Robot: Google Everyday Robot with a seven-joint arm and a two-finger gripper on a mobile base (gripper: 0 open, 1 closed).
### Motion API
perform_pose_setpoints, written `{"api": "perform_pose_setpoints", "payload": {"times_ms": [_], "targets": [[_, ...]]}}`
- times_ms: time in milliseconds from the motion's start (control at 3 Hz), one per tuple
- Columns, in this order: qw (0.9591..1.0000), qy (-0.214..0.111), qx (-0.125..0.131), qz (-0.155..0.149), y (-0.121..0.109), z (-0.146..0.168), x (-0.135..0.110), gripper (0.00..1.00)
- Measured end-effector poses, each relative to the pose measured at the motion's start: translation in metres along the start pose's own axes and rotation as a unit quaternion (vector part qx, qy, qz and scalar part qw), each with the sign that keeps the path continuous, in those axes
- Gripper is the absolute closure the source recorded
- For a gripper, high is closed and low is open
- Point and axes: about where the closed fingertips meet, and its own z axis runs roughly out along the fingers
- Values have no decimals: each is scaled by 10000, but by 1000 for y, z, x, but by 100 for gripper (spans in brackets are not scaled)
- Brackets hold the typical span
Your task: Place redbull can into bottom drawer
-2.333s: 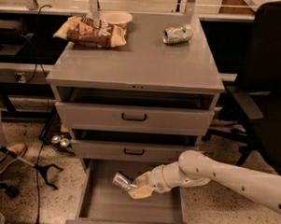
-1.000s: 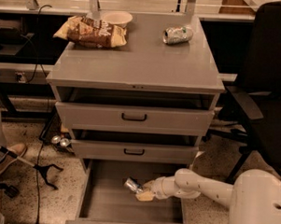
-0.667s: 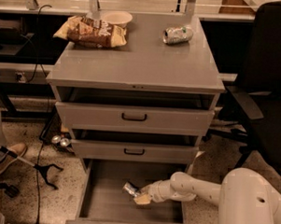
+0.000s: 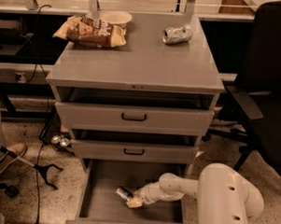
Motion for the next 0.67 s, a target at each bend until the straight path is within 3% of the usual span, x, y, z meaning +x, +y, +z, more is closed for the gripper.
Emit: {"api": "perform_pose_setpoints", "payload": {"times_ms": [333, 667], "targets": [[10000, -4, -39, -57, 0, 5, -6, 31], [9999, -76, -18, -81, -1, -1, -10, 1]]}}
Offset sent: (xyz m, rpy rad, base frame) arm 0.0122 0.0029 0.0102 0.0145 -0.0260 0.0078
